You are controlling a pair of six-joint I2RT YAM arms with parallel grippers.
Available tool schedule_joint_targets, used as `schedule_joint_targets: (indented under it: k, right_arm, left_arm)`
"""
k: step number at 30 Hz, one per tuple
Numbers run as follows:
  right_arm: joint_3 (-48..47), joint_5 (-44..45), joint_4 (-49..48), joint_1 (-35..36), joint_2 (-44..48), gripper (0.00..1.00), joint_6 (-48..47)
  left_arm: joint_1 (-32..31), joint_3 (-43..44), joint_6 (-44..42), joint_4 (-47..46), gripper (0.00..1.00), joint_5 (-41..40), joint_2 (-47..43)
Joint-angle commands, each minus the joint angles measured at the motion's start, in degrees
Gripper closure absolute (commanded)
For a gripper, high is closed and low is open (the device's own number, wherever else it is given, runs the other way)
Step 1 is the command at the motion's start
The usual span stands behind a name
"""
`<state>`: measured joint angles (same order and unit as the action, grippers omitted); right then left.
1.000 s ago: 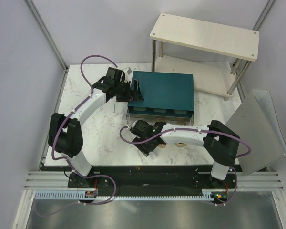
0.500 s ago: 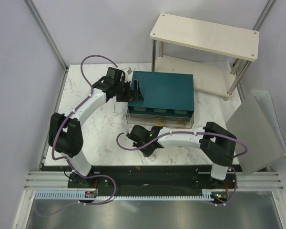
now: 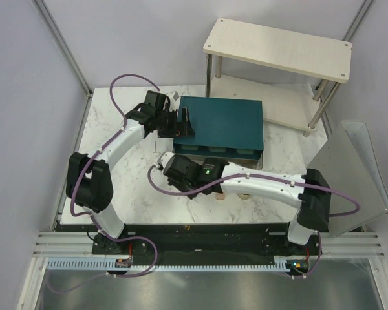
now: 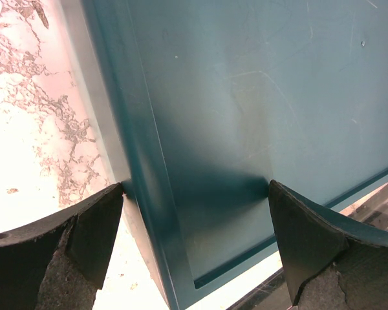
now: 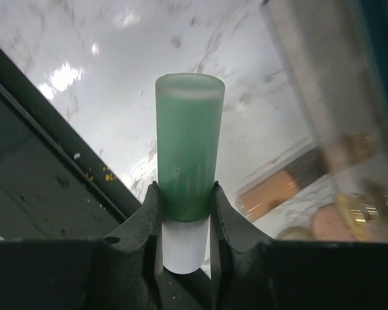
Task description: Organize the makeup
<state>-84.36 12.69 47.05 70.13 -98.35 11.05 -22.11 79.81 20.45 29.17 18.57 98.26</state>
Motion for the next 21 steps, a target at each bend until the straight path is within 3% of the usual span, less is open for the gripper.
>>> schedule_joint_targets:
  k: [1,6,10,16,21]
  right_arm:
    - [-8.36,11.73,2.79,-0.08,4.83,1.0,-6.2]
    - [-8.73,21.21,-0.89,0.01,6.5,1.0,-17.17]
    - [-2.5,27.12,-9.4,-0.43,9.39,1.0,-24.66]
    - [5.24,27.83,-19.95,-2.97,12.74,1.0,-35.11]
    - [7.19,27.57,-23.93,-6.4,12.65,1.0,-38.2]
  left_arm:
    - [-1.18,0.35,-3.75,4.32,0.02,-1.87,2.82]
    - [-1.18,0.7,-3.75,4.23,0.02,-1.87,3.08]
    - [-1.18,0.87,-3.92,4.32,0.02,-1.6,3.25]
    - [-1.09,0.87,-4.01,4.32,0.02,-1.52,3.26]
    - [-1.09,1.05,-4.1,4.49,0.02,-1.6,3.52]
